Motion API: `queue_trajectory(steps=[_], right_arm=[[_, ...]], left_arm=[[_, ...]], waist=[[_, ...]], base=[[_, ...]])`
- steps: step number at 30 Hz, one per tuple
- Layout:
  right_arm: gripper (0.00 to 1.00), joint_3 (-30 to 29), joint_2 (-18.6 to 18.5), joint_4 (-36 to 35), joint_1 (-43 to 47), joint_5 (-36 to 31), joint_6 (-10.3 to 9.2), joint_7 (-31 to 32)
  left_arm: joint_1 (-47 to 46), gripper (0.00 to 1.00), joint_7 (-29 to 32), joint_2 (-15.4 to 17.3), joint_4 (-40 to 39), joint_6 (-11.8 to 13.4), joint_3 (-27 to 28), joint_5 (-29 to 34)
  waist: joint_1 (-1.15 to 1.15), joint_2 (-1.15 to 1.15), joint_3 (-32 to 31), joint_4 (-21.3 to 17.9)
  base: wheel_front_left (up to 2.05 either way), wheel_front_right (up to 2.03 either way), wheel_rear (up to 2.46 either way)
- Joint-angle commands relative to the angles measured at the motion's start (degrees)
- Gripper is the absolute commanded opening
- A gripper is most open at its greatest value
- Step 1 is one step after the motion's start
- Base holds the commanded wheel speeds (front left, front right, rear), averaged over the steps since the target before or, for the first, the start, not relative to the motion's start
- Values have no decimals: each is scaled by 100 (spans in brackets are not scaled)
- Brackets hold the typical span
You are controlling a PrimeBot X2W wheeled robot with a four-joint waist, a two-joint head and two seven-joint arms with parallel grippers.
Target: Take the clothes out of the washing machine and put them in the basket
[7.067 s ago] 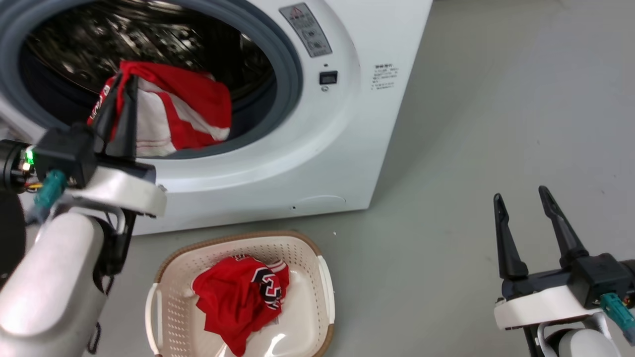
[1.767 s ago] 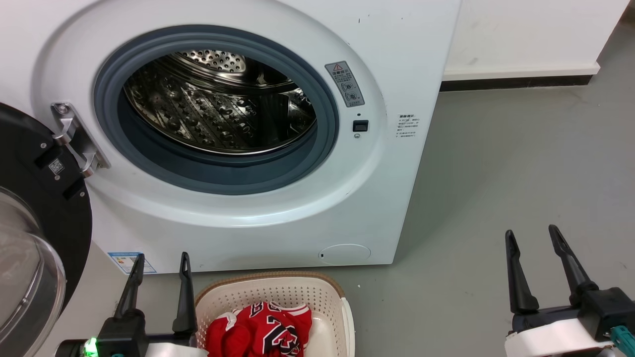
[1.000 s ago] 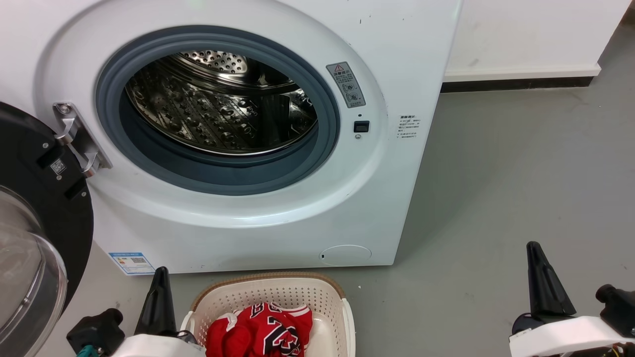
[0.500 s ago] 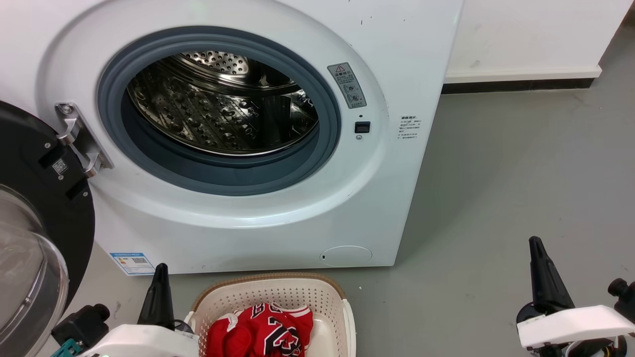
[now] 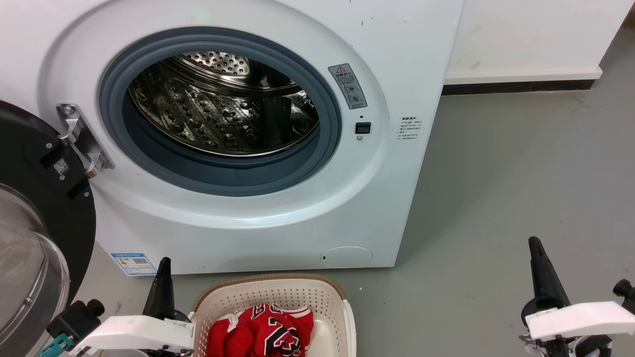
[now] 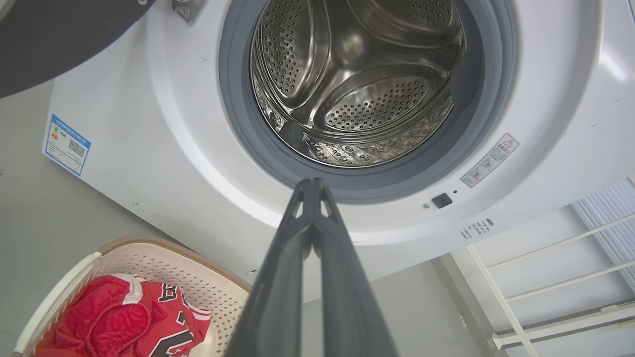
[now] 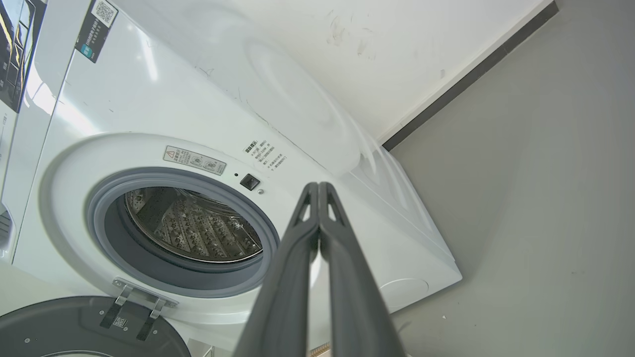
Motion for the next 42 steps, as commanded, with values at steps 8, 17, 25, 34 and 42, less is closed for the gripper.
queue_trajectory(steps=[8,17,25,34,42], right_arm=[[0,-26,-54,58,-220,751,-1,166],[0,-55,-55,168,-313,1506,-2,337],[0,-79,-53,242,-374,2006,-2,461],[0,-109,-47,319,-420,2530,-3,590],[0,-134,-40,388,-484,2962,-3,696]], left_arm=[[-212,0,161,4,61,-91,61,-715],[-319,0,341,-2,183,-159,101,-1454],[-400,0,459,-6,262,-200,123,-1946],[-470,0,582,-11,345,-247,147,-2463],[-534,0,682,-15,420,-278,170,-2890]], waist=[[0,0,-10,8],[0,0,-24,18],[0,0,-34,25],[-1,0,-44,33],[-1,0,-54,40]], base=[[0,0,0],[0,0,0],[0,0,0],[0,0,0],[0,0,0]])
